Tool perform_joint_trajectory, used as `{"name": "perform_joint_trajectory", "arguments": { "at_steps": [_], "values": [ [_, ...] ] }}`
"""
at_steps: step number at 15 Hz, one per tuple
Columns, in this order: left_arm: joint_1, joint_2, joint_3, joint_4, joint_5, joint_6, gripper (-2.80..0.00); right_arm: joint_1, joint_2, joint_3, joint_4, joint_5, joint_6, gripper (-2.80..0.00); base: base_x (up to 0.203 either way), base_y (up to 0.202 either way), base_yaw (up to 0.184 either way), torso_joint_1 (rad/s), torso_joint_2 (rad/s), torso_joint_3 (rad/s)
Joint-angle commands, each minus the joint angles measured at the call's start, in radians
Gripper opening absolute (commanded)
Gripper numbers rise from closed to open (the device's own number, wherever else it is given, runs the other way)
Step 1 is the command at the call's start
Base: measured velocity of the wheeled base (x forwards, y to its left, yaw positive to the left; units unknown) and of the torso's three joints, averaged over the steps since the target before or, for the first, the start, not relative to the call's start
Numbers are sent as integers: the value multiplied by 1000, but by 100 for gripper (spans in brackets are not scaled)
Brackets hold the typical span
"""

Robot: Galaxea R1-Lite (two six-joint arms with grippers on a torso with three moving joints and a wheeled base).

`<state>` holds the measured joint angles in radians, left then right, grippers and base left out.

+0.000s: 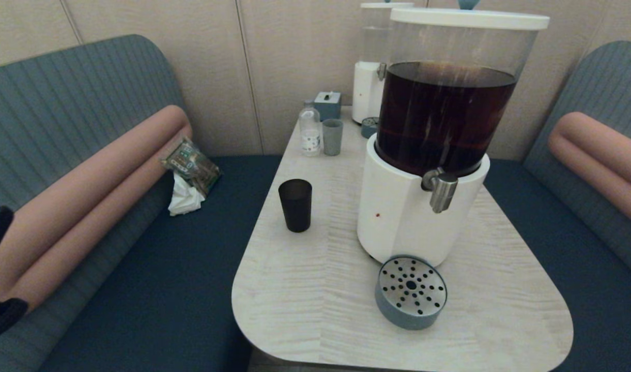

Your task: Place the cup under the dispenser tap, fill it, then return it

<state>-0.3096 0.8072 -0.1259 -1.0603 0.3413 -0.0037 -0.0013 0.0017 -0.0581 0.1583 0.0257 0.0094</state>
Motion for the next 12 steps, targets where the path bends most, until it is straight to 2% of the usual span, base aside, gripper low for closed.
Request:
{"name": "perform_joint_trajectory", "arguments": {
  "at_steps": [1,4,7,12],
  "values": [
    [68,-395,-28,361,-7,-17,-280,0,1,0,1,0,1,-280,0,0,0,0,0,0],
    [189,-531,-50,576,16,-82,-280,1,1,0,1,0,1,-280,0,0,0,0,0,0],
    [296,-587,-54,650,3,-91,-280,0,1,0,1,0,0,-280,0,0,0,0,0,0],
    [316,-762,-44,670,-18,-82,-280,0,1,-1,1,0,1,-280,0,0,0,0,0,0]
  ]
}}
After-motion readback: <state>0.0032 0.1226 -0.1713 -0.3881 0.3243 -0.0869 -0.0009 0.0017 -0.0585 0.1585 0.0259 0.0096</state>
